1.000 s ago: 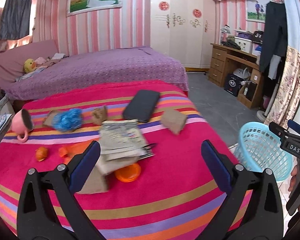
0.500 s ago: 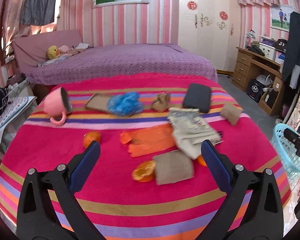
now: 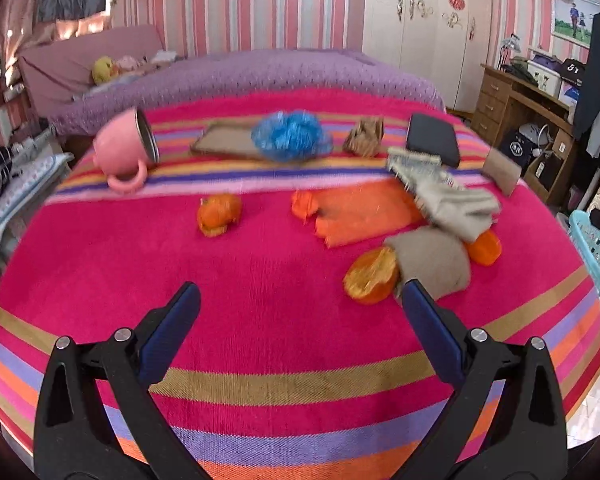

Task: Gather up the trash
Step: 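Move both open tools back over the bed toward the remaining trash, then grasp the orange peel with the left tool while the right tool grasps the orange lid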

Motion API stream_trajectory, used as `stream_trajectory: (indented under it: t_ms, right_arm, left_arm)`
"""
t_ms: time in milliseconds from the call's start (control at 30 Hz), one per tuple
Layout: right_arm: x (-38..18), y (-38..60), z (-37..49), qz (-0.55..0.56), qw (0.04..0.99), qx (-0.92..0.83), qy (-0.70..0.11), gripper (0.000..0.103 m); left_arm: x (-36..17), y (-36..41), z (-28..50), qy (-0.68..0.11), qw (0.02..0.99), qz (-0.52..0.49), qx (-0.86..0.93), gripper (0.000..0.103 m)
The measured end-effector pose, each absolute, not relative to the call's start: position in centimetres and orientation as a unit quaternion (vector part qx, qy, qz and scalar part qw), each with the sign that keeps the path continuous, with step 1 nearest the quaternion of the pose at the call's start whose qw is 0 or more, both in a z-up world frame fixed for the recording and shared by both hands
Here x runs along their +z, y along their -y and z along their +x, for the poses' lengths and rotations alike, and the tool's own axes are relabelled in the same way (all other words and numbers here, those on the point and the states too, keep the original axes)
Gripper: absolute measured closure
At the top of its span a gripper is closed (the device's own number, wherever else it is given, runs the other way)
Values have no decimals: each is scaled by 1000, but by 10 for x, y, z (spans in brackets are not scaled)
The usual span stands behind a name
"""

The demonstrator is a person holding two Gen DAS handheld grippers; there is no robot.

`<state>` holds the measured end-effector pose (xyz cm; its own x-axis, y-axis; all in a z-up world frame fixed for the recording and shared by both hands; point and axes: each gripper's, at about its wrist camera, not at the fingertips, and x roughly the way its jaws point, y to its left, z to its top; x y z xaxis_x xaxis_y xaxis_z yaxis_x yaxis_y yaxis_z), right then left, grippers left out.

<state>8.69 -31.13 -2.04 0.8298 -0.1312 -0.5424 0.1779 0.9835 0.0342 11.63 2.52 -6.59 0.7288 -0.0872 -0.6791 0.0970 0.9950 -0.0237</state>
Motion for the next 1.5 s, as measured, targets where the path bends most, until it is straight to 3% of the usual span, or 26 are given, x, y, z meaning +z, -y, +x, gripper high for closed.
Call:
stream_trajectory:
  t_ms: [267, 367, 500, 733, 1267, 1333, 1500]
  right_arm:
    - [-27, 303, 95, 31, 952, -76, -295, 5]
    - [-30, 297, 98, 22, 951, -69, -301, 5]
    - [-34, 289, 102, 12, 949, -59, -310, 5]
    - [-41, 271, 108, 6, 946, -35, -323, 5]
    - [-51, 186, 129, -9, 931, 58, -360, 6]
    - [-55, 173, 136, -20, 925, 68, -374, 12]
    - [-62, 153, 151, -29, 913, 101, -393, 39]
  left_arm:
    - [-83, -21, 130, -405, 912, 14, -59, 6]
    - [-81, -17, 134, -402, 913, 11, -68, 11]
    - [-80, -11, 145, -402, 911, -3, -91, 29]
    - [-80, 6, 143, -395, 909, 19, -134, 74]
    - [-69, -53, 134, -377, 924, -8, -60, 76]
    - [-68, -59, 135, -376, 925, -12, -53, 76]
    - [-69, -67, 137, -379, 924, -24, -46, 76]
